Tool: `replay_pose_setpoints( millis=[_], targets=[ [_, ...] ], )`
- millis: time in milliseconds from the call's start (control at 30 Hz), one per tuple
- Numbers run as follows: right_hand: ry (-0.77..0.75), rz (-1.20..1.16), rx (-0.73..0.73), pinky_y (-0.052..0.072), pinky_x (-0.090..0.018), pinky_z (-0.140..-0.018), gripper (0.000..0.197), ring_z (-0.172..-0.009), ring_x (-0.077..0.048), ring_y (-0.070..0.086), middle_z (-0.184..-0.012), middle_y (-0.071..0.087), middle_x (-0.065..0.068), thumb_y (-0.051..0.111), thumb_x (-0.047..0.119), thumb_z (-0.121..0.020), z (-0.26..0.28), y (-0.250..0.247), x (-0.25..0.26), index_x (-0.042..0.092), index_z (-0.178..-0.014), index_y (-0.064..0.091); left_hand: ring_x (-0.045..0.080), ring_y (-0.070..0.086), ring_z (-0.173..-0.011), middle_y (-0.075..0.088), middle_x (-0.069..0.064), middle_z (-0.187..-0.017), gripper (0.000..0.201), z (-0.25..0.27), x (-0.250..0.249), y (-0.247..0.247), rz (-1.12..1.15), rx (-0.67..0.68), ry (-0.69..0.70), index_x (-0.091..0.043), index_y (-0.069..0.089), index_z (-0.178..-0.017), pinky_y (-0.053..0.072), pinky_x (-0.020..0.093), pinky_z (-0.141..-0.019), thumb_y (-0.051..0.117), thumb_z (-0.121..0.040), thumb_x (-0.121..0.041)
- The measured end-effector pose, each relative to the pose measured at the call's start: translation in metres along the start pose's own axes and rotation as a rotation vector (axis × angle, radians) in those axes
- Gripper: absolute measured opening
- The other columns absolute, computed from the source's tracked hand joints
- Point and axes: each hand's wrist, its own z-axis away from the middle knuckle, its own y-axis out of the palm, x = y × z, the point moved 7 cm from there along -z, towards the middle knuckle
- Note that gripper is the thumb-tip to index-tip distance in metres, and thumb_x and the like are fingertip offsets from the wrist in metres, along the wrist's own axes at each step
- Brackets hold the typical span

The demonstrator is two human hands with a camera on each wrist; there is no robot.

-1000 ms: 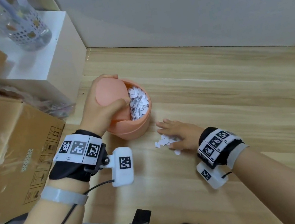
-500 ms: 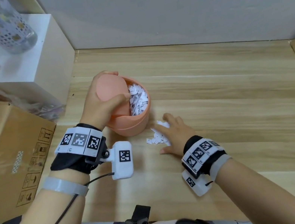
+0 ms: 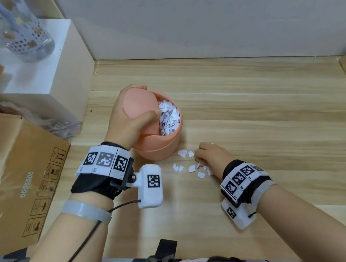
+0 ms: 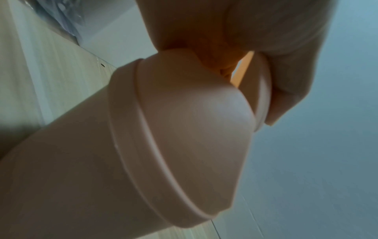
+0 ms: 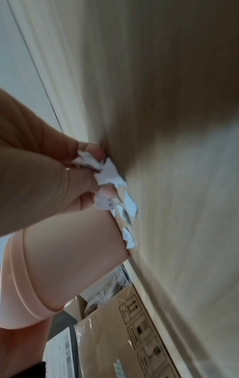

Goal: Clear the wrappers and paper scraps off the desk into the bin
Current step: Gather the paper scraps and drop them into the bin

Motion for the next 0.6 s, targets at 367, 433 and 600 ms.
replay_pose_setpoints(
  millis=[367, 433, 600],
  targets=[
    [-0.056, -0.322, -0.474, 0.030, -0.003, -0.061, 0.005, -0.067, -0.003, 0.044, -0.077, 0.052, 0.005, 0.064, 0.006, -0.078, 0.002, -0.152, 0.070, 0.010, -0.077, 0.060, 0.025, 0.051, -0.116, 0.055, -0.001, -0.127, 0.055, 0.001, 0.001, 0.006, -0.009, 0.038, -0.043, -0.054, 0.053, -0.097, 0.043, 0.050, -0.099, 0.070, -0.047, -0.041],
    [-0.057, -0.321, -0.428, 0.030, -0.007, -0.061, 0.007, -0.068, -0.005, 0.044, -0.081, 0.055, 0.003, 0.064, 0.011, -0.080, -0.010, -0.155, 0.088, 0.016, -0.077, 0.059, 0.025, 0.051, -0.116, 0.055, 0.001, -0.126, 0.054, 0.002, 0.001, 0.006, -0.007, 0.039, -0.037, -0.054, 0.052, -0.096, 0.043, 0.049, -0.099, 0.069, -0.046, -0.042],
    [0.037, -0.195, -0.287, 0.031, -0.021, -0.068, 0.011, -0.084, -0.015, 0.044, -0.091, 0.050, -0.001, 0.064, 0.010, -0.078, -0.029, -0.139, 0.100, 0.012, -0.090, 0.064, 0.024, 0.052, -0.116, 0.055, 0.003, -0.126, 0.054, 0.000, 0.001, 0.006, -0.013, 0.050, -0.035, -0.060, 0.051, -0.092, 0.042, 0.049, -0.100, 0.071, -0.044, -0.046]
  ],
)
